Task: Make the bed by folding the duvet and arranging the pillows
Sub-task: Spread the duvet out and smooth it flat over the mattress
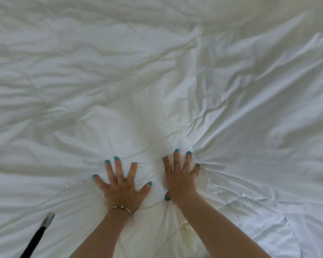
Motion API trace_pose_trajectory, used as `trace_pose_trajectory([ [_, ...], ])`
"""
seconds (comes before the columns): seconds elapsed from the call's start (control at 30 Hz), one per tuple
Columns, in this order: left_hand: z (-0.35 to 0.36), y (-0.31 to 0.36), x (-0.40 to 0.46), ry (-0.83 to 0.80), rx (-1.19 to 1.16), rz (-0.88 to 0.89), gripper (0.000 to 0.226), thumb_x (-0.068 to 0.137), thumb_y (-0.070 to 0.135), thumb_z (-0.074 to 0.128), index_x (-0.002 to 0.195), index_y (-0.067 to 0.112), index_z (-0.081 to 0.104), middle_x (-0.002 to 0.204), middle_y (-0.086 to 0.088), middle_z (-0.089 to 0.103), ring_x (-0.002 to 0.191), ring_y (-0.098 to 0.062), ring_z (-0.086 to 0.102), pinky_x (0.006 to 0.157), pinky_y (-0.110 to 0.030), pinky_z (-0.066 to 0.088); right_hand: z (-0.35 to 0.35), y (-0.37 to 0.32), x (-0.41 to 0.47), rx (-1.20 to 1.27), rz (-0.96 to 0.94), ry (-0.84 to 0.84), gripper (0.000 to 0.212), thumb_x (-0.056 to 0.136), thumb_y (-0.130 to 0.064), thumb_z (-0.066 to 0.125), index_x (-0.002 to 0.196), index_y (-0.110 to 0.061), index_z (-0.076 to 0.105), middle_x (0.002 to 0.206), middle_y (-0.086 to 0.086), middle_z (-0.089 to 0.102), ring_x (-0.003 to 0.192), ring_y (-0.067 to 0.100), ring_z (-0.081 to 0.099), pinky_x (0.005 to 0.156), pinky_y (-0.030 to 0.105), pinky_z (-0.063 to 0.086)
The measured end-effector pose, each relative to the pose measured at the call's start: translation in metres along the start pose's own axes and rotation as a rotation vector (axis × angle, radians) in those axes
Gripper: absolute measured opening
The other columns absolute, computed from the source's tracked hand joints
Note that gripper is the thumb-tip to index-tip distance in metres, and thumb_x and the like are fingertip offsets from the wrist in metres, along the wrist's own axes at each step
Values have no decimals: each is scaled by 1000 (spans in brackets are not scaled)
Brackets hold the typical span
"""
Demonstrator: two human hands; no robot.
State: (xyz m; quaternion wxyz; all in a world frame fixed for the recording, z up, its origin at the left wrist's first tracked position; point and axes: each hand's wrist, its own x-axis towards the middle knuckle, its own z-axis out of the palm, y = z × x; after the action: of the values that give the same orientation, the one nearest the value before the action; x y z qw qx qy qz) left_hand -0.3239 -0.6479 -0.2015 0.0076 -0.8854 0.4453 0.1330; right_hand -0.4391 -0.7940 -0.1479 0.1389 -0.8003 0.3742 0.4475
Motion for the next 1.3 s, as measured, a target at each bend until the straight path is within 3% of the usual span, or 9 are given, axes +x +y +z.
trace_pose_trajectory([
  [0.13, 3, -4, 0, -39, 42, -30, 86, 78, 84, 13, 140, 26, 32, 160, -14, -6, 145, -42, 0, 104, -73, -2, -1, -5, 5, 54, -83, 1, 130, 70, -50, 80, 152, -20, -16, 147, 18, -40, 139, 57, -14, 103, 76, 10],
  [0.23, -8, 2, 0, -2, 111, -85, 82, 73, 81, 31, 137, 29, 36, 160, -14, 8, 145, -38, 9, 107, -71, 3, -9, -1, -6, 101, -108, 28, 142, 32, -47, 97, 147, -13, 20, 158, 23, -14, 134, 55, 19, 88, 77, 31],
  [0.37, -70, 42, 11, 202, -204, -473, 60, 76, 58, 38, 121, 22, 56, 133, -12, 51, 133, -33, 37, 110, -61, 17, -110, 47, -17, 30, -562, 92, 63, 90, -57, 51, 141, -21, 44, 141, 9, 49, 129, 31, 46, 102, 43, 35],
  [0.47, -124, 109, 68, 412, -502, -672, 55, 88, 50, 30, 125, 20, 57, 137, -12, 47, 133, -32, 34, 112, -54, 20, -199, 86, 26, 92, -501, 352, 51, 96, -56, 34, 145, -42, 35, 154, -3, 35, 140, 25, 32, 112, 46, 21],
  [0.63, -127, 217, 163, -244, -332, -376, 60, 89, 72, 9, 141, 57, -15, 155, 4, -29, 140, -35, -30, 105, -73, -5, -247, 232, 78, -317, -378, 448, 66, 93, -69, 16, 151, -46, -5, 160, -10, -19, 147, 12, -18, 117, 36, -11],
  [0.73, -133, 249, 193, -279, -391, -454, 64, 84, 77, 8, 139, 58, -20, 155, -2, -32, 139, -40, -29, 104, -73, -5, -272, 285, 81, -363, -233, 712, 65, 92, -69, 12, 151, -46, 1, 161, -6, -17, 146, 22, -23, 113, 42, -23],
  [0.83, -163, 294, 217, -216, -472, -191, 57, 90, 70, 14, 141, 59, -10, 158, 5, -23, 143, -34, -25, 107, -70, -5, -310, 312, 76, -395, -17, 716, 70, 86, -77, 9, 150, -49, 1, 162, -3, -13, 145, 32, -22, 104, 52, -30],
  [1.07, -165, 334, 238, -273, -459, -79, 55, 90, 71, 9, 138, 61, -14, 156, 13, -23, 143, -19, -26, 108, -68, -7, -340, 359, 83, -202, 210, 447, 75, 82, -82, 9, 149, -49, 11, 160, 0, 20, 145, 38, 13, 111, 63, -7],
  [1.3, -140, 247, 151, -222, -331, -65, 58, 98, 49, 12, 152, 33, -1, 161, 5, -3, 148, -12, -6, 118, -32, -8, -291, 316, 43, -207, -173, 839, 45, 94, -35, 43, 131, -14, 57, 138, 12, 53, 129, 32, 45, 108, 50, 28],
])
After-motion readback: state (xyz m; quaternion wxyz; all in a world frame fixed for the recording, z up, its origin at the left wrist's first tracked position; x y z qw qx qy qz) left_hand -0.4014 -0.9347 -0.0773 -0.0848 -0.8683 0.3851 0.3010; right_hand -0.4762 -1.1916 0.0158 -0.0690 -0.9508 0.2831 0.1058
